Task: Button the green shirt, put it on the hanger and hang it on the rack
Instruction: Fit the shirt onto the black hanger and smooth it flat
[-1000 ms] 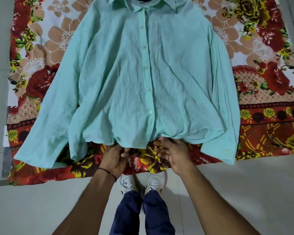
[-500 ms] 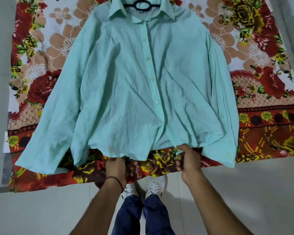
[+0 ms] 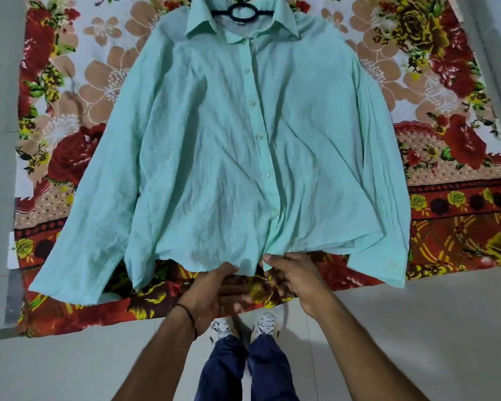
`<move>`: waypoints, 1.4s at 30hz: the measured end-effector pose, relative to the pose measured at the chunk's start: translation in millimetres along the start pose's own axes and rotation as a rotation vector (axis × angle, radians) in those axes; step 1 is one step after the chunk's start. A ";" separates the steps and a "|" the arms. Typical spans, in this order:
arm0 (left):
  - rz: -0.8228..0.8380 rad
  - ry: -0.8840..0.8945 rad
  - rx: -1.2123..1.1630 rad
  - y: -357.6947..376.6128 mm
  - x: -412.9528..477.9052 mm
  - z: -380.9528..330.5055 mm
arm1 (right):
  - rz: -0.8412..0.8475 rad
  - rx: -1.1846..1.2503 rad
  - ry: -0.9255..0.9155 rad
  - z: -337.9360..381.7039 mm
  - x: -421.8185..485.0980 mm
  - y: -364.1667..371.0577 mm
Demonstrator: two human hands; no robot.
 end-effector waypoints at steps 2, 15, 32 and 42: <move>0.067 -0.084 0.113 3.2 -4.5 -5.0 | -0.069 0.001 0.008 -2.1 -0.4 0.6; 0.047 0.115 -0.553 41.4 27.6 -8.3 | -0.181 0.276 -0.116 -20.0 -13.8 -8.8; -0.222 0.130 0.178 44.1 -7.0 26.7 | 0.002 -0.185 0.157 -20.1 -16.4 -16.2; -0.408 0.392 0.365 48.2 -33.1 -40.0 | 0.030 -0.517 0.164 56.5 -30.0 -39.7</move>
Point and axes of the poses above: each hand's wrist, its own x-axis towards the middle knuckle, its own y-axis out of the palm, z = x × y, the point moved 5 cm from there along x, towards the middle knuckle, and after that the axes turned 3 degrees about z, right-handed, at the moved point
